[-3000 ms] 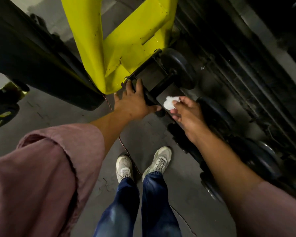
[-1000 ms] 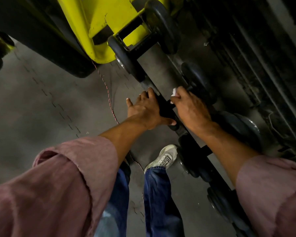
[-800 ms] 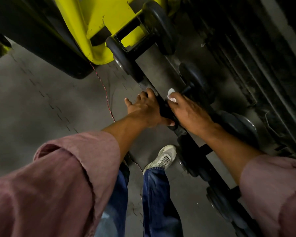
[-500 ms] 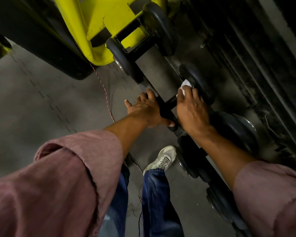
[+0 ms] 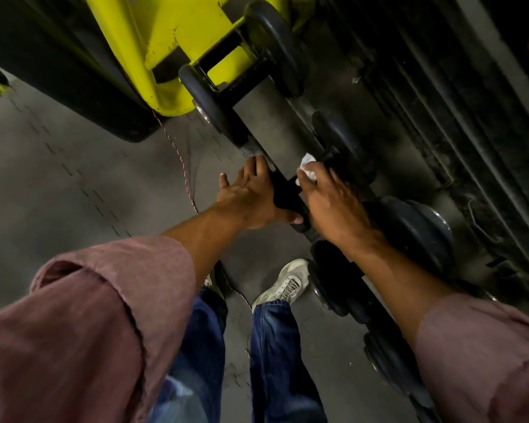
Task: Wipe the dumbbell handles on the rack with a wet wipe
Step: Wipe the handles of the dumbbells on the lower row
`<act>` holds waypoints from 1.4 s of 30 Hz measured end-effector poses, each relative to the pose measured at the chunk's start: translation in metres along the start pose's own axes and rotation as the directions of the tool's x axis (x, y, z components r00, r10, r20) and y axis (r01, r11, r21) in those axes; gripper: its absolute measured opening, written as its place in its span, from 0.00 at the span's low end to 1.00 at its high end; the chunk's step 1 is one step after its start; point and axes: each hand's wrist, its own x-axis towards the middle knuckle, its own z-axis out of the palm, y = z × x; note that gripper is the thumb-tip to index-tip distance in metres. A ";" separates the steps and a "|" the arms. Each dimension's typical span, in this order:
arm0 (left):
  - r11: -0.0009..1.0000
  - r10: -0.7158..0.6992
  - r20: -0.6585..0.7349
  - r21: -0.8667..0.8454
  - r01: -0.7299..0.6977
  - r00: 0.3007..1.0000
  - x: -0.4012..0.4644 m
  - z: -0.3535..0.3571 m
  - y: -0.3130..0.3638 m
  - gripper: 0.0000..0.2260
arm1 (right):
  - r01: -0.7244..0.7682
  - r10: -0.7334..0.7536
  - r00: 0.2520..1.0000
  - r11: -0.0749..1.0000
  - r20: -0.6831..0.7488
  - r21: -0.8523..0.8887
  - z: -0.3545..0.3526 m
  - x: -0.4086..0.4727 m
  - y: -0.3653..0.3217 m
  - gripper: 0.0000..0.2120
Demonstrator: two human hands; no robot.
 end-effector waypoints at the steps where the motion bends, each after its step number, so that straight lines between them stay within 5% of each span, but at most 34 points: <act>1: 1.000 0.004 0.002 -0.002 -0.004 1.000 0.001 0.000 0.000 0.65 | -0.034 0.034 0.999 0.999 -0.013 -0.012 -0.001 0.002 0.004 0.21; 6: 1.000 0.017 0.005 0.023 -0.017 1.000 0.001 -0.002 -0.001 0.64 | -0.230 0.233 0.965 0.972 -0.123 0.038 0.001 0.005 -0.003 0.23; 9: 0.999 0.020 0.002 0.028 -0.020 1.000 0.000 -0.001 0.000 0.64 | -0.280 0.320 0.938 0.926 -0.134 0.255 0.006 0.001 -0.009 0.25; 13: 0.999 0.022 -0.003 0.034 -0.022 1.000 0.000 -0.001 0.000 0.64 | -0.399 0.501 0.864 0.732 -0.041 0.553 0.007 -0.007 -0.020 0.28; 17: 0.999 0.030 -0.009 0.034 -0.030 1.000 -0.001 -0.002 0.000 0.64 | -0.462 0.589 0.797 0.455 0.132 0.761 0.020 0.000 -0.017 0.27; 22: 0.999 0.035 -0.003 0.019 -0.035 0.999 -0.003 -0.003 0.000 0.63 | -0.430 0.582 0.690 -0.148 0.430 0.891 0.039 0.010 -0.002 0.15; 25: 0.999 0.033 0.000 0.013 -0.033 0.999 -0.004 -0.003 0.000 0.63 | -0.390 0.538 0.695 -0.274 0.477 0.879 0.032 0.012 -0.001 0.17; 28: 0.999 0.038 0.001 0.018 -0.038 0.999 -0.004 -0.003 0.001 0.63 | -0.235 0.612 0.599 -0.482 0.516 0.844 0.026 0.023 0.006 0.17; 31: 0.999 0.040 0.007 0.021 -0.040 0.999 -0.004 -0.003 0.000 0.63 | -0.177 0.630 0.582 -0.519 0.514 0.836 0.027 0.028 0.003 0.15; 33: 0.999 0.033 0.003 0.012 -0.033 0.999 -0.003 -0.002 -0.001 0.64 | -0.296 0.539 0.617 -0.515 0.573 0.804 0.033 0.020 -0.008 0.16; 37: 1.000 0.026 -0.008 -0.015 -0.026 1.000 -0.001 0.000 -0.002 0.66 | -0.479 0.375 0.720 -0.342 0.584 0.809 0.040 0.004 -0.020 0.22; 42: 1.000 0.027 -0.023 -0.014 -0.028 0.999 0.000 0.001 -0.003 0.64 | -0.497 0.427 0.683 -0.324 0.593 0.805 0.044 0.018 -0.013 0.18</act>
